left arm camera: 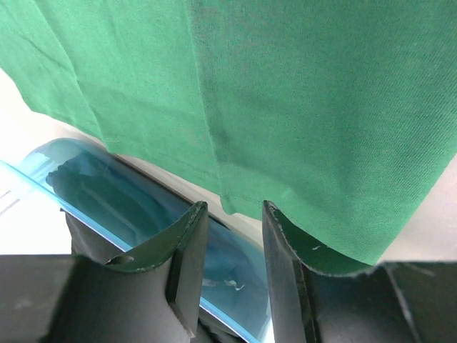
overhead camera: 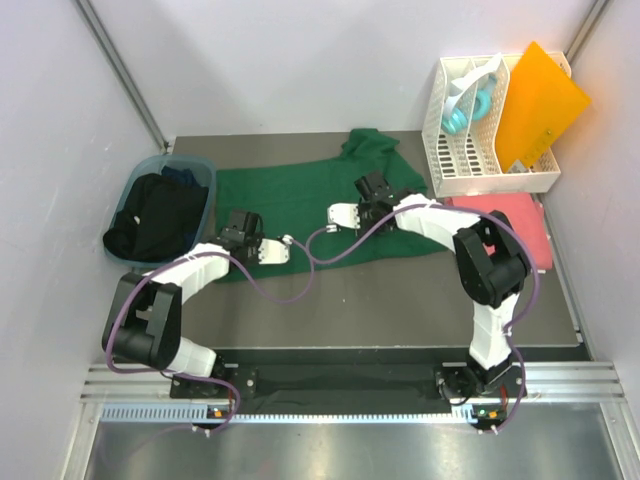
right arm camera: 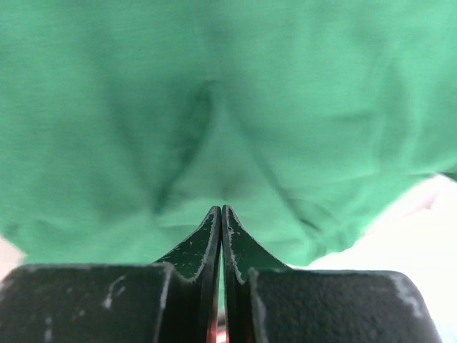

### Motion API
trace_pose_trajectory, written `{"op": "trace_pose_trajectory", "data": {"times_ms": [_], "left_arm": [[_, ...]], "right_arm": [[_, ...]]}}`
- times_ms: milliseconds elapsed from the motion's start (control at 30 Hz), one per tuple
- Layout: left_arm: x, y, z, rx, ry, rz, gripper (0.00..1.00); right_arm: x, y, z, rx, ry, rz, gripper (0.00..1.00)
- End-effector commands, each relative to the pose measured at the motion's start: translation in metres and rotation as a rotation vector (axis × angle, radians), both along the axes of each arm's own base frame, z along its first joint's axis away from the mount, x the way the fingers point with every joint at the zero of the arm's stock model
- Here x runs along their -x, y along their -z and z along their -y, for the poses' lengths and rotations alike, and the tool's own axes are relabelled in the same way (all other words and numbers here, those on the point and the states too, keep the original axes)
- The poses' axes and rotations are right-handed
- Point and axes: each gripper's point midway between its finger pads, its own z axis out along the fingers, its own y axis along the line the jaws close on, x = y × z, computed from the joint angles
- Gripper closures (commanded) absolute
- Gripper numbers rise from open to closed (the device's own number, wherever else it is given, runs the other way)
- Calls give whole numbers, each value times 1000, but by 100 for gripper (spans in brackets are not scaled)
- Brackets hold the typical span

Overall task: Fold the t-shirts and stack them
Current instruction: Fold the flattened tshirt in 1/3 of the way

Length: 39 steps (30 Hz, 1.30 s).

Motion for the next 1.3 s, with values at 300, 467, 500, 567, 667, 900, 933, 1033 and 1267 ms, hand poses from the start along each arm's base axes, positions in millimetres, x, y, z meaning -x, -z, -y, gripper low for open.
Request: {"op": "trace_pose_trajectory", "data": {"times_ms": [300, 467, 500, 567, 667, 900, 933, 1033, 1267], "left_arm": [[-13, -13, 6, 23, -10, 43, 59], [-10, -13, 5, 18, -6, 42, 59], [-10, -13, 5, 19, -5, 42, 58], [-11, -13, 5, 20, -4, 41, 59], [-12, -14, 7, 17, 3, 41, 59], [-14, -16, 10, 16, 8, 43, 59], [-15, -17, 10, 16, 8, 45, 59], [-15, -16, 10, 17, 10, 44, 59], [-16, -17, 11, 15, 12, 44, 58]], "right_arm": [[-27, -66, -20, -29, -46, 137, 64], [0, -50, -11, -38, -37, 90, 52], [3, -48, -10, -41, -34, 83, 52], [9, -44, -9, -53, -16, 63, 52], [13, -37, -8, -65, 2, 44, 52], [14, -26, -8, -72, 23, 26, 52], [14, -24, -8, -71, 26, 25, 52], [15, -16, -8, -68, 32, 20, 52], [8, -4, -9, -68, 50, 20, 54]]}}
